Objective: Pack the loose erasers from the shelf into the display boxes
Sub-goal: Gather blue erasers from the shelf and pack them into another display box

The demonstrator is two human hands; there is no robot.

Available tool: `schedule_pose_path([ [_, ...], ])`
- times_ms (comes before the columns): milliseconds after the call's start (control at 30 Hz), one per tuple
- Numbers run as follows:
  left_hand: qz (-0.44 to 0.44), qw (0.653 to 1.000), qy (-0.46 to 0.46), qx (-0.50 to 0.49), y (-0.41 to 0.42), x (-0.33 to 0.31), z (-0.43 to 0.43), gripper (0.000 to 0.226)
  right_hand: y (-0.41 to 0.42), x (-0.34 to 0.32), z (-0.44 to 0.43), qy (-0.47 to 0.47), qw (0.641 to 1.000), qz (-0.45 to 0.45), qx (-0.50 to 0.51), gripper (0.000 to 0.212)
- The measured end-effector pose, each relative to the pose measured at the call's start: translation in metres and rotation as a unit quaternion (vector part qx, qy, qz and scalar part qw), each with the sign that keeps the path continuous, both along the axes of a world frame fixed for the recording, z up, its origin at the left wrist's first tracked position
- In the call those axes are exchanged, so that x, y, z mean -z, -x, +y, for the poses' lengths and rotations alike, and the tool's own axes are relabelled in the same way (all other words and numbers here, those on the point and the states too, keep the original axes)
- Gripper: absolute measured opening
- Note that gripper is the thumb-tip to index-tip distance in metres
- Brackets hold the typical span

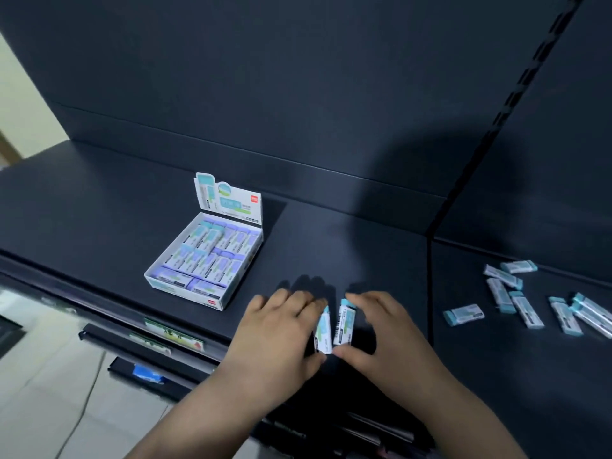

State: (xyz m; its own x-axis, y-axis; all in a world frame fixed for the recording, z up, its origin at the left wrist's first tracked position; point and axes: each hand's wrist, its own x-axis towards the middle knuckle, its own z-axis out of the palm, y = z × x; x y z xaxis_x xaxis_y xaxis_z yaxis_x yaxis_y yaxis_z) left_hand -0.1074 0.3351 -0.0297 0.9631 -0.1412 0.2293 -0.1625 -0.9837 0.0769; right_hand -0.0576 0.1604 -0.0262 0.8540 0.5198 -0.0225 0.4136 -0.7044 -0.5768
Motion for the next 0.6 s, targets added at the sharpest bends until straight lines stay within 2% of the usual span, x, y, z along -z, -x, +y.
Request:
schedule_pose_path([
  [333,0.007,0.999,0.024,-0.031,0.001,-0.006,0.068,0.063,-0.015,-0.001,0.069,-0.028,0.999,0.001,-0.016,0.07],
  [600,0.026,0.998,-0.001,-0.057,-0.022,-0.018,0.188,0.073,-0.024,-0.002,0.16,-0.05,0.998,-0.019,0.035,0.073],
])
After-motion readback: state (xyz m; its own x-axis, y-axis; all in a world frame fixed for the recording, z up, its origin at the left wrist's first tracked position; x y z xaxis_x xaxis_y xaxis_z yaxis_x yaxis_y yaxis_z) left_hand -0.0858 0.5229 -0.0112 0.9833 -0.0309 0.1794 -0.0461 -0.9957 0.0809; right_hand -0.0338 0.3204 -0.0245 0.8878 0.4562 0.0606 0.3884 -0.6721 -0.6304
